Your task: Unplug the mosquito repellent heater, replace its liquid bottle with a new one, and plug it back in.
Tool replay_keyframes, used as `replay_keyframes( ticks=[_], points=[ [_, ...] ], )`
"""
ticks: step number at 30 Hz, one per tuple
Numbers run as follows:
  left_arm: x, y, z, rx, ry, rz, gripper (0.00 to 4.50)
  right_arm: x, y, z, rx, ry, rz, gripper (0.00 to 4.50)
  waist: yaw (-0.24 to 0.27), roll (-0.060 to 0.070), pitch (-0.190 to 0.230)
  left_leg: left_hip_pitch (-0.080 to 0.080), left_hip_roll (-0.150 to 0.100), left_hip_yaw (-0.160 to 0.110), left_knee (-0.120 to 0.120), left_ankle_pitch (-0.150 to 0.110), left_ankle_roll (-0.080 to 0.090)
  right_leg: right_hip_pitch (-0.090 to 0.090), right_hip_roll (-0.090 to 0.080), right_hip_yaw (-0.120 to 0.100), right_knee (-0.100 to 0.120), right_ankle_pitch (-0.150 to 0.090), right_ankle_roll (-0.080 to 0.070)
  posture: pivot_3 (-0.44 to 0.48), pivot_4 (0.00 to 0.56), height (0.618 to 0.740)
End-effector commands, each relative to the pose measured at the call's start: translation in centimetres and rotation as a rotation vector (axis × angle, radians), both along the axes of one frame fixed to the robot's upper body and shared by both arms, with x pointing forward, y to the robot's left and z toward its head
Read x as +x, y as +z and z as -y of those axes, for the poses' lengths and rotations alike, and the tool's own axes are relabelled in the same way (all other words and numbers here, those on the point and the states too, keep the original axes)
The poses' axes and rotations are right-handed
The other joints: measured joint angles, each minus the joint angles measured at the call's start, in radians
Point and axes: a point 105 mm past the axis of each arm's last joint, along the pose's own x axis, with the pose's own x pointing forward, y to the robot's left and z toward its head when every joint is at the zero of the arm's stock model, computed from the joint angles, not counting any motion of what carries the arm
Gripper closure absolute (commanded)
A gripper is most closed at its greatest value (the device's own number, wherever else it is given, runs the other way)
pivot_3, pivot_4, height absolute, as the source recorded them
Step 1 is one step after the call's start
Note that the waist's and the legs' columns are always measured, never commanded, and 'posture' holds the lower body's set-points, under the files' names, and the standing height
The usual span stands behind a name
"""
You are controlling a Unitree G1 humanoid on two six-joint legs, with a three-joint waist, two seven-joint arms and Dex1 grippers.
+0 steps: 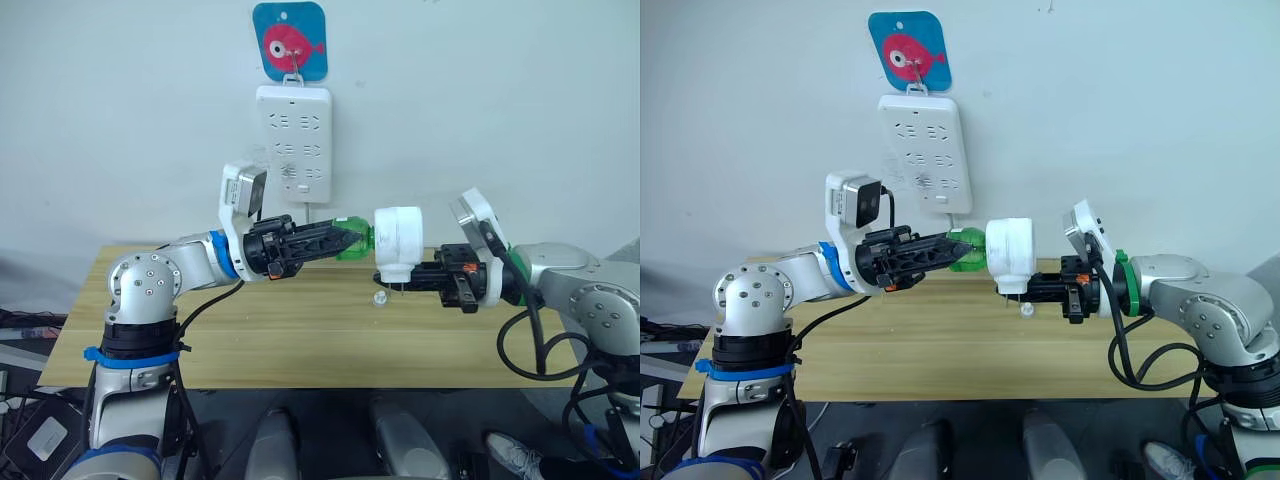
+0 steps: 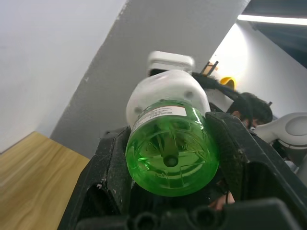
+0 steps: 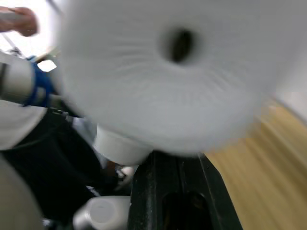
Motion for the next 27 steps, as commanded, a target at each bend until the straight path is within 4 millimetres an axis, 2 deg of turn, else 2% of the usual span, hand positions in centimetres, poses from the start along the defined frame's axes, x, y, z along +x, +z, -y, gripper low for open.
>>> replay_keyframes(
  ticks=[1,4,9,15,21,27],
  points=[
    [0.4,0.6,-0.1,-0.003,0.042,0.053,2.18,-1.3,2.5,0.3,0.071,0.031,0.009,4.5,0.0,0.0,0.0,0.0,0.0,0.0,0.0,0.0,0.0,0.0,0.0,0.0,0.0,0.0,0.0,-0.201,0.175,0.74],
    [0.4,0.1,-0.2,0.023,0.044,0.064,2.18,-1.2,4.2,0.5,0.135,0.02,-0.011,4.5,0.0,0.0,0.0,0.0,0.0,0.001,0.001,0.0,0.0,0.0,0.0,0.001,0.0,0.0,0.0,-0.204,0.176,0.74],
    [-0.7,-0.5,0.1,0.057,-0.021,0.077,2.18,1.4,6.4,0.7,0.246,-0.093,-0.031,4.5,-0.011,0.0,0.0,0.0,0.0,0.001,0.0,0.0,0.0,0.0,0.001,0.001,0.0,0.0,0.0,-0.207,0.177,0.74],
    [-1.4,-0.4,0.3,0.053,-0.062,0.081,2.18,4.2,6.0,0.9,0.232,-0.212,-0.018,4.5,-0.018,0.0,0.0,0.0,0.0,0.001,-0.001,0.0,0.0,0.0,0.001,0.001,0.0,0.0,0.0,-0.196,0.176,0.74],
    [-1.4,-0.1,0.3,0.037,-0.06,0.078,2.18,4.5,5.3,1.1,0.206,-0.227,-0.018,4.5,-0.018,0.0,0.0,0.0,0.0,0.001,-0.001,0.0,0.0,0.0,0.0,0.001,0.0,0.0,0.0,-0.195,0.177,0.74],
    [-1.3,-0.2,0.2,0.035,-0.052,0.069,2.18,5.1,5.6,1.8,0.248,-0.285,-0.029,4.5,-0.019,0.0,0.0,0.0,0.0,0.001,-0.001,0.0,0.0,0.0,0.0,0.001,0.0,0.0,0.0,-0.198,0.178,0.74]
  ],
)
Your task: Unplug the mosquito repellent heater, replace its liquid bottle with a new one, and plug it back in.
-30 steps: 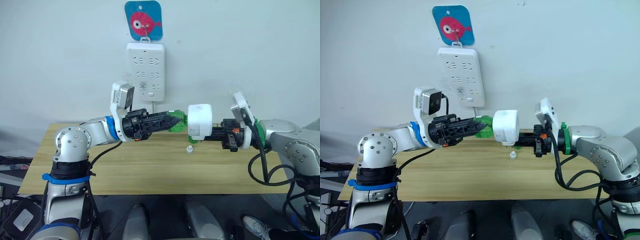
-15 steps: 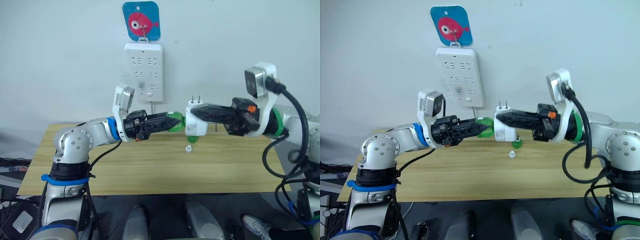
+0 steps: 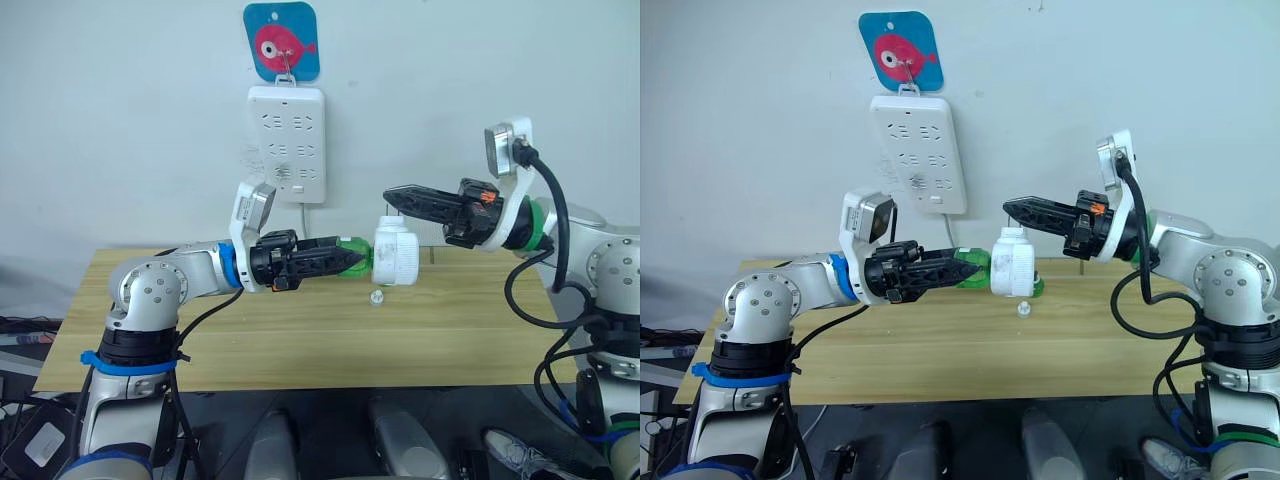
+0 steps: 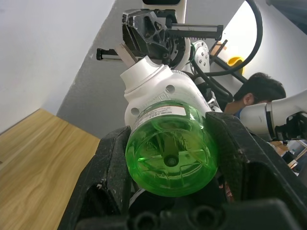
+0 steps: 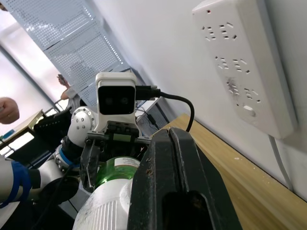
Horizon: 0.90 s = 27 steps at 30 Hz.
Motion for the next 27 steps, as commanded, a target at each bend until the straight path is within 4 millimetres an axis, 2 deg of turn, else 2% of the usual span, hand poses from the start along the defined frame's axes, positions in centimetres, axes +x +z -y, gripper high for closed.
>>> replay_keyframes(
  ticks=[1,6,10,11,13,18,21,24,27],
  points=[
    [-0.7,1.8,0.0,-0.06,-0.035,0.065,2.18,-0.2,0.6,0.6,0.009,-0.02,0.021,4.5,0.0,0.0,0.0,0.0,0.0,0.0,0.0,0.0,0.0,0.0,0.0,0.0,0.0,0.0,0.0,-0.198,0.178,0.74],
    [-0.5,1.7,0.0,-0.061,-0.03,0.061,2.18,-0.1,1.1,0.9,0.047,-0.051,0.014,4.5,0.0,0.0,0.0,0.0,0.0,0.0,0.0,0.0,0.0,0.0,0.0,0.0,0.0,0.0,0.0,-0.198,0.178,0.74],
    [-0.3,1.5,-0.3,-0.059,-0.017,0.052,2.18,-0.1,2.0,3.3,0.102,-0.103,-0.022,4.5,0.001,0.0,0.0,0.0,0.0,0.0,0.0,0.0,0.0,0.0,0.0,0.0,0.0,0.0,0.0,-0.212,0.178,0.74],
    [-0.3,1.4,-0.4,-0.058,-0.015,0.051,2.18,-0.4,1.9,3.6,0.097,-0.107,-0.031,4.33,0.003,0.0,0.0,0.0,0.0,0.0,0.0,0.0,0.0,0.0,0.0,0.0,0.0,0.0,0.0,-0.22,0.179,0.74],
    [-0.2,1.4,-0.6,-0.054,-0.012,0.049,2.18,-1.1,1.2,4.3,0.077,-0.1,-0.067,3.92,0.003,0.0,0.0,-0.001,0.0,0.0,0.0,0.0,0.0,0.0,0.0,0.0,-0.001,0.0,0.0,-0.226,0.181,0.74],
    [-0.3,1.4,-1.0,-0.039,-0.024,0.052,2.18,-4.1,-1.3,5.6,0.004,-0.01,-0.227,2.18,-0.001,0.0,0.0,0.0,0.0,0.001,-0.001,-0.001,0.002,0.0,0.0,0.001,-0.001,0.0,0.0,-0.232,0.184,0.74],
    [-0.4,1.5,-1.1,-0.033,-0.035,0.057,2.18,-5.8,-2.8,5.6,-0.036,0.053,-0.314,1.19,-0.002,0.0,0.0,0.0,0.0,0.002,-0.001,-0.001,0.002,0.0,0.0,0.002,-0.001,-0.001,0.002,-0.231,0.184,0.74],
    [-0.5,1.5,-1.1,-0.026,-0.045,0.062,2.18,-6.1,-3.0,5.1,-0.016,0.071,-0.346,0.04,-0.006,0.0,0.0,0.0,0.0,0.003,0.0,-0.001,0.002,0.0,0.0,0.002,-0.001,-0.002,0.004,-0.229,0.184,0.74],
    [-0.6,1.5,-1.0,-0.022,-0.053,0.067,2.18,-6.3,-3.0,4.2,-0.008,0.095,-0.356,0.0,-0.006,0.0,0.0,0.0,0.0,0.003,0.0,-0.001,0.002,0.0,0.0,0.003,-0.001,-0.003,0.004,-0.226,0.184,0.74]
  ],
)
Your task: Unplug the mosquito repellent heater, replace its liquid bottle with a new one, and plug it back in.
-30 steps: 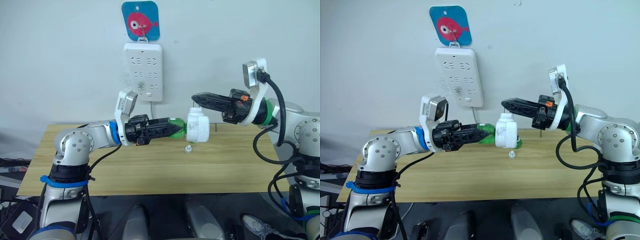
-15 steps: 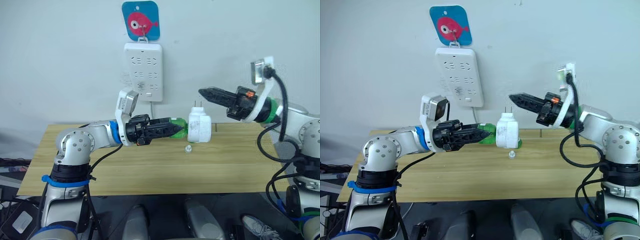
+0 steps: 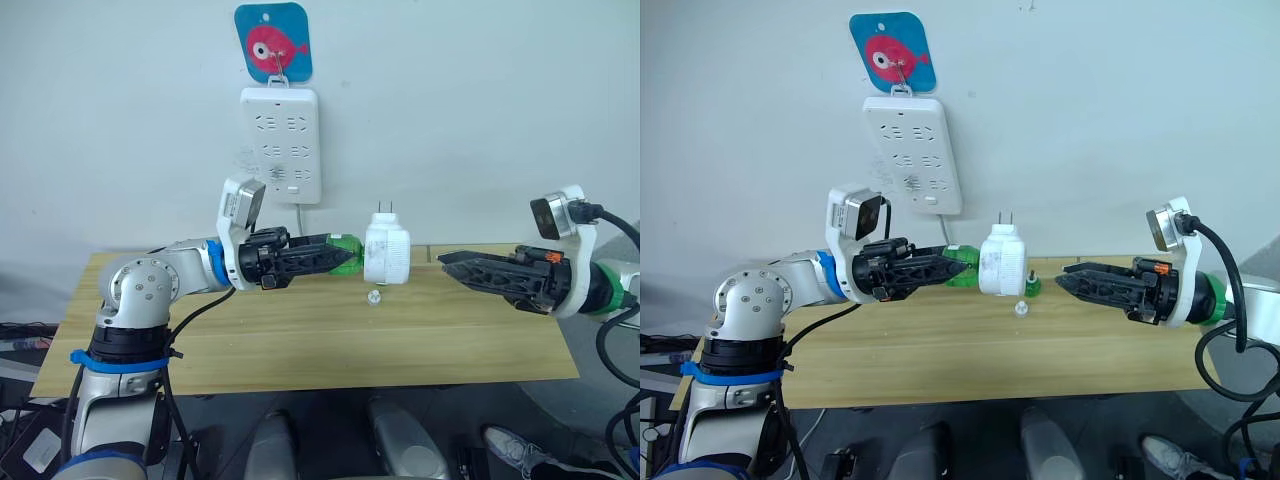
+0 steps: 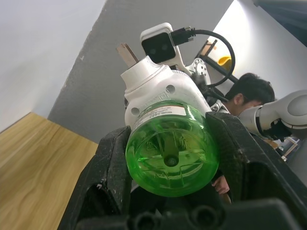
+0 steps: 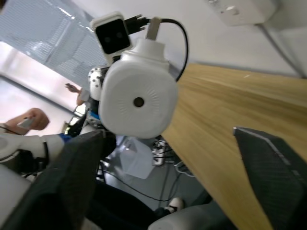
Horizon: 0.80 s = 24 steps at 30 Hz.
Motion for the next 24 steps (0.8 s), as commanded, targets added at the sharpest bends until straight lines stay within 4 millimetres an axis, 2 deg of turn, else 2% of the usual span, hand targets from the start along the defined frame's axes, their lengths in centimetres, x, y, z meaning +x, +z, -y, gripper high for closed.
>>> replay_keyframes(
  ticks=[1,7,24],
  points=[
    [-0.6,1.1,0.1,-0.009,-0.031,0.063,2.18,-0.9,0.8,-1.5,0.016,0.054,0.021,0.0,0.001,0.0,0.0,0.0,0.0,0.0,0.0,0.0,0.0,0.0,0.0,0.0,0.0,0.0,0.0,-0.225,0.184,0.74],
    [-0.9,1.1,0.3,-0.004,-0.045,0.071,2.18,-1.1,1.2,-3.4,0.058,0.096,0.012,0.0,0.001,0.0,0.0,0.0,0.0,0.0,0.0,0.0,0.0,0.0,0.0,0.0,0.0,0.0,0.0,-0.22,0.18,0.74],
    [-1.3,1.0,0.8,0.011,-0.058,0.098,2.18,-0.7,1.1,-5.2,0.116,0.147,-0.036,0.0,0.003,0.0,0.0,0.0,0.0,0.0,0.0,0.0,0.0,0.0,0.0,0.0,0.0,0.0,0.0,-0.209,0.173,0.74]
  ],
)
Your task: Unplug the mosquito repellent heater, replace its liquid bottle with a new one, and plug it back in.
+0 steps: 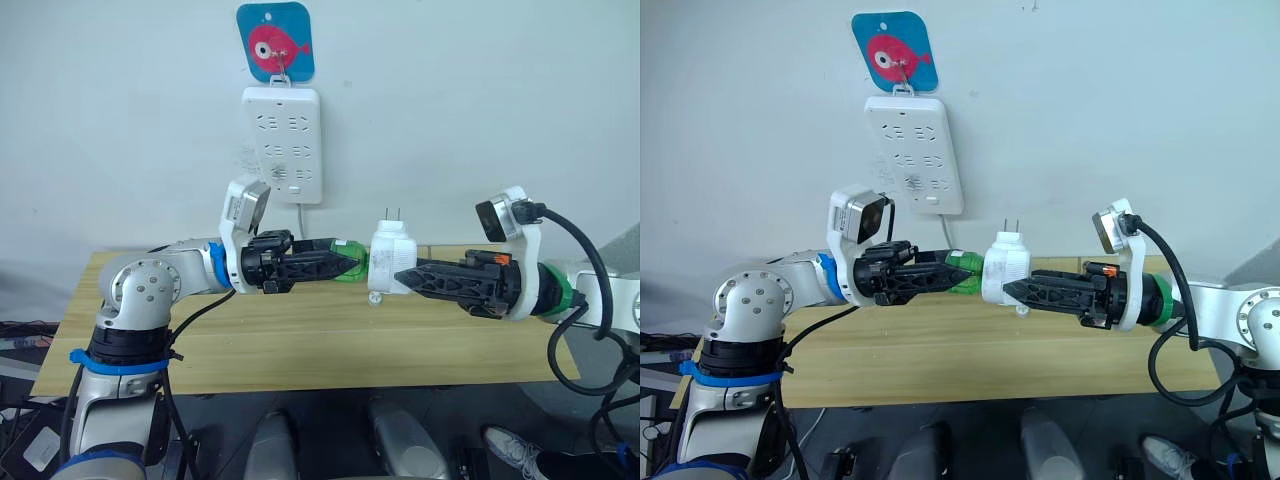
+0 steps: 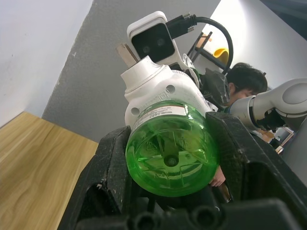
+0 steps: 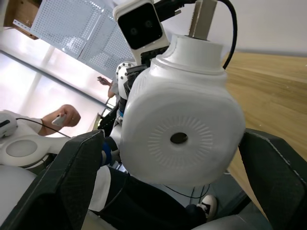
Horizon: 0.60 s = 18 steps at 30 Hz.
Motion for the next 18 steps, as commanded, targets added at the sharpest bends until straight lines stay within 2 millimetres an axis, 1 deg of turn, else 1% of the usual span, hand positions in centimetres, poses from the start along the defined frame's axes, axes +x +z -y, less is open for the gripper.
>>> replay_keyframes(
  ticks=[1,3,4,5,6,8,13,17,18],
  points=[
    [-0.73,0.91,0.35,-0.011,-0.034,0.066,2.18,-0.14,0.92,-0.36,0.048,0.022,0.016,0.0,0.0,0.0,0.0,0.0,0.0,0.0,0.0,0.0,0.0,0.0,0.0,0.0,0.0,0.0,0.0,-0.209,0.173,0.74],
    [-0.76,0.92,0.38,-0.011,-0.035,0.067,2.18,-0.09,0.88,-0.47,0.052,0.025,0.012,0.0,0.0,0.0,0.0,0.0,0.0,0.0,0.0,0.0,0.0,0.0,0.0,0.0,0.0,0.0,0.0,-0.206,0.173,0.74],
    [-0.78,0.92,0.41,-0.011,-0.036,0.068,2.18,-0.07,0.85,-0.53,0.055,0.026,0.009,0.35,0.0,0.0,0.0,0.0,0.0,0.0,0.0,0.0,0.0,0.0,0.0,0.0,0.0,0.0,0.0,-0.206,0.173,0.74],
    [-0.78,0.93,0.46,-0.012,-0.037,0.068,2.18,-0.1,0.8,-0.6,0.057,0.031,0.006,0.55,0.0,0.0,0.0,0.0,0.0,0.0,0.0,0.0,0.0,0.0,0.0,0.0,0.0,0.0,0.0,-0.206,0.173,0.74],
    [-0.79,0.94,0.49,-0.013,-0.038,0.069,2.18,-0.13,0.77,-0.67,0.058,0.035,0.004,0.92,0.0,0.0,0.0,0.0,0.0,0.0,0.0,0.0,0.0,0.0,0.0,0.0,0.0,0.0,0.0,-0.206,0.173,0.74],
    [-0.82,0.96,0.53,-0.015,-0.04,0.07,2.19,-0.16,0.72,-0.78,0.061,0.038,0.002,1.5,0.001,0.0,0.0,0.0,0.0,0.0,0.0,0.0,0.0,0.0,0.0,0.0,0.0,0.0,0.0,-0.205,0.174,0.74],
    [-0.7,0.69,0.72,0.009,-0.02,0.098,2.19,-0.17,0.73,-0.89,0.069,0.04,0.001,1.5,0.001,0.0,0.0,0.0,0.0,0.0,0.0,0.0,0.0,0.0,0.0,0.0,0.0,0.0,0.0,-0.204,0.176,0.74],
    [-0.37,0.59,0.14,0.007,-0.002,0.076,2.19,-0.07,0.76,-0.88,0.081,0.033,-0.001,1.5,0.001,0.0,0.0,0.0,0.0,0.0,0.0,0.0,0.0,0.0,0.0,0.0,0.0,0.0,0.0,-0.203,0.179,0.74],
    [-0.28,0.37,0.02,0.026,0.007,0.097,1.84,0.04,0.76,-0.84,0.085,0.027,-0.003,1.5,0.001,0.0,0.0,0.0,0.0,0.0,0.0,0.0,0.0,0.0,0.0,0.0,0.0,0.0,0.0,-0.203,0.18,0.74]
  ],
)
